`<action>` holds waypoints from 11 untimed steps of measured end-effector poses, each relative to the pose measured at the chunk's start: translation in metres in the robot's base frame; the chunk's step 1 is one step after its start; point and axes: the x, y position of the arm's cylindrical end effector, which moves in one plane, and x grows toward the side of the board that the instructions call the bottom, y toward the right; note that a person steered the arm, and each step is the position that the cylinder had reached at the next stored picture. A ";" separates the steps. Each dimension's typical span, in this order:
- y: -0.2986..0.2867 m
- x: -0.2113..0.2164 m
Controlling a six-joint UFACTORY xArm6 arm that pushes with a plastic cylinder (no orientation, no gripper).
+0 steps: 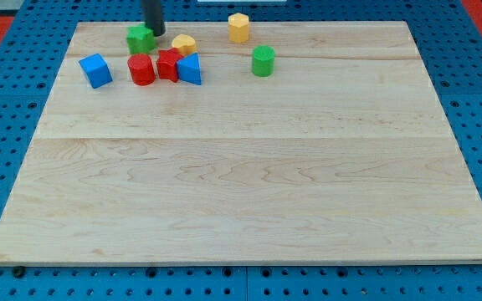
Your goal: Push the green star to the top side of the red circle
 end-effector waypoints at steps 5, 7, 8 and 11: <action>-0.082 0.009; -0.046 0.049; -0.030 0.049; -0.012 0.033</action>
